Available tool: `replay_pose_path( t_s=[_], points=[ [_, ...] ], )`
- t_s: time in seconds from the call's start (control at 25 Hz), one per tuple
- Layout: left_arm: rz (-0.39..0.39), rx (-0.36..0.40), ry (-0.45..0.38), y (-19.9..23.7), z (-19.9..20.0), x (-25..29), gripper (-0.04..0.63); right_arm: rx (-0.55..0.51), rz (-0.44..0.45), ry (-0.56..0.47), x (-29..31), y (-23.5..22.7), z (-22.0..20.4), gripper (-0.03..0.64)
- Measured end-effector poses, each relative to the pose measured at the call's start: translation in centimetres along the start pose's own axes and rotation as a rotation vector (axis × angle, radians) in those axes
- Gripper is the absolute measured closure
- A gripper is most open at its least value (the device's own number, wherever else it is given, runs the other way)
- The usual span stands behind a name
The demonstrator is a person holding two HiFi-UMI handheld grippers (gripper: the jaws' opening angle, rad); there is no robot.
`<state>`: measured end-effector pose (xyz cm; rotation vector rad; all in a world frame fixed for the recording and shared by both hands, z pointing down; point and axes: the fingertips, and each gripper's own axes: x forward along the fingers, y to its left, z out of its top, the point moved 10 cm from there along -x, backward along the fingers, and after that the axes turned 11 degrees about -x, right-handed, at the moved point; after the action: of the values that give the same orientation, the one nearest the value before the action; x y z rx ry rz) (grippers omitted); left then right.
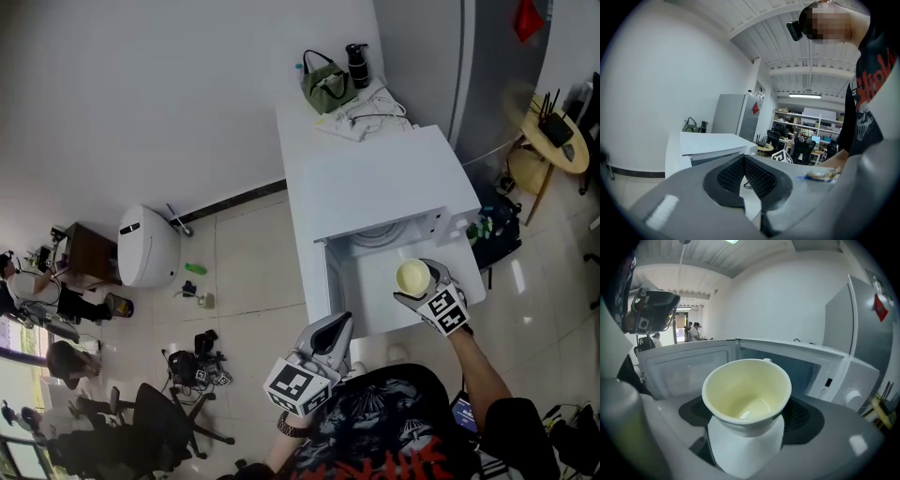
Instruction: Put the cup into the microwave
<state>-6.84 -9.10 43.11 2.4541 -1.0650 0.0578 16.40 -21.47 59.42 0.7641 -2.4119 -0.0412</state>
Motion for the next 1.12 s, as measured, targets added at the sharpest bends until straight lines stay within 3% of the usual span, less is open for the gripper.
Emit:
replay_pose_path(
  t_s=[0.28, 0.72, 1.12],
  points=[
    [0.110, -0.009, -0.011, 0.6, -0.4, -0.1, 0.594, -0.032, 0.051, 0.013, 5.8, -1.9, -0.9, 0.179],
    [0.335, -0.050, -0.071, 2.1, -0.3, -2.2, 0.594, 0.091, -0.095, -0.035, 16.1, -7.4, -0.9, 0.178],
    [0.503, -0.096, -0.083, 3.9, -1.4, -3.3, 0.594, 0.170, -0.194, -0.024, 21.5, -10.9, -2.3, 0.179]
  ],
)
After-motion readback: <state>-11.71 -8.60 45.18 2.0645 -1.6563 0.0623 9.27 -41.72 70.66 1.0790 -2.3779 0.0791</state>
